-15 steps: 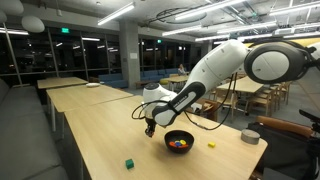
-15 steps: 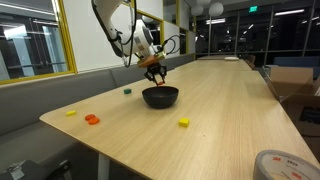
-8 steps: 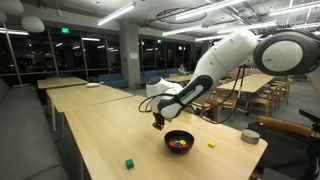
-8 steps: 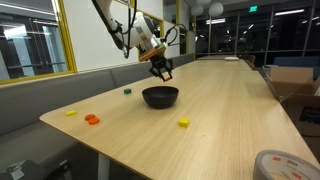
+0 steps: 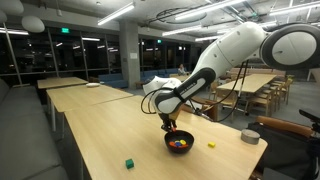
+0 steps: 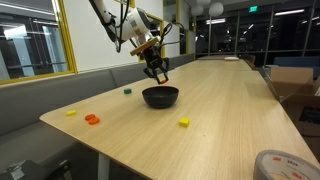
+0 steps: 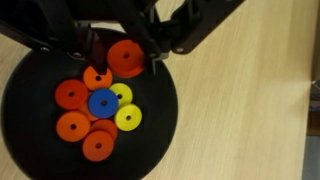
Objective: Put the rings inside the black bowl
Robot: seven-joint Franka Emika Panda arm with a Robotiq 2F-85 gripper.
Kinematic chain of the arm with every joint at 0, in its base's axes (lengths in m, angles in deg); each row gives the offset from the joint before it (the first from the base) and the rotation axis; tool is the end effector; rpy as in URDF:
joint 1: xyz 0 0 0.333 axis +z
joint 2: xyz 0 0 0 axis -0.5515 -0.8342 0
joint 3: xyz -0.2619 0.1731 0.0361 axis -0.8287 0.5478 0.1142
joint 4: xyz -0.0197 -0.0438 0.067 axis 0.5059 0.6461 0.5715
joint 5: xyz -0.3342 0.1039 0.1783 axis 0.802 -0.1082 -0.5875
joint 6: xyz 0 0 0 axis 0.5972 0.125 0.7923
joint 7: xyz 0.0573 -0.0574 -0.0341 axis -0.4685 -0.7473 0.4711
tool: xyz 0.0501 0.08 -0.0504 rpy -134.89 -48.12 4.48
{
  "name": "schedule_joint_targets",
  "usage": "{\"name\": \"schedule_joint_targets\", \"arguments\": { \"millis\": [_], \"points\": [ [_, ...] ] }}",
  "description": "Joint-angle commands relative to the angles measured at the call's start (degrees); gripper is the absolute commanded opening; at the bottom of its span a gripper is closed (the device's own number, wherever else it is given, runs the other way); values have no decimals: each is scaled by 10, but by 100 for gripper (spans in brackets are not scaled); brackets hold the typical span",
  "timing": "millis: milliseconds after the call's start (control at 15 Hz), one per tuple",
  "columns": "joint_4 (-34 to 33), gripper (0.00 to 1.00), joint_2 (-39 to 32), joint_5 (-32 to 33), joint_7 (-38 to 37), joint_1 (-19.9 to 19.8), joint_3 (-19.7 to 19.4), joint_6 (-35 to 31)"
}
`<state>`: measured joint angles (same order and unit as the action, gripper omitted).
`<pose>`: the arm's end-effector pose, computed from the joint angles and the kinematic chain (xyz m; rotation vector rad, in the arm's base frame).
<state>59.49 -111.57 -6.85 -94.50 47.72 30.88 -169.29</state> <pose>0.6463 0.0909 0.3029 2.6568 0.2997 -0.1503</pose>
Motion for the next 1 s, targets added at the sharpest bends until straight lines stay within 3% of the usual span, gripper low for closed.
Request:
{"name": "schedule_joint_targets", "arguments": {
  "millis": [0,200,267,400,600,933],
  "points": [
    [13,18,21,-66,112,-50,48,2],
    [7,19,15,-128,189,-82,71,14],
    [5,67,14,-144,204,-89,75,21],
    [7,73,15,-165,227,-101,80,23],
    [37,97,34,-189,258,-113,88,-8],
    [154,100,107,-211,317,-120,113,-122]
  ]
}}
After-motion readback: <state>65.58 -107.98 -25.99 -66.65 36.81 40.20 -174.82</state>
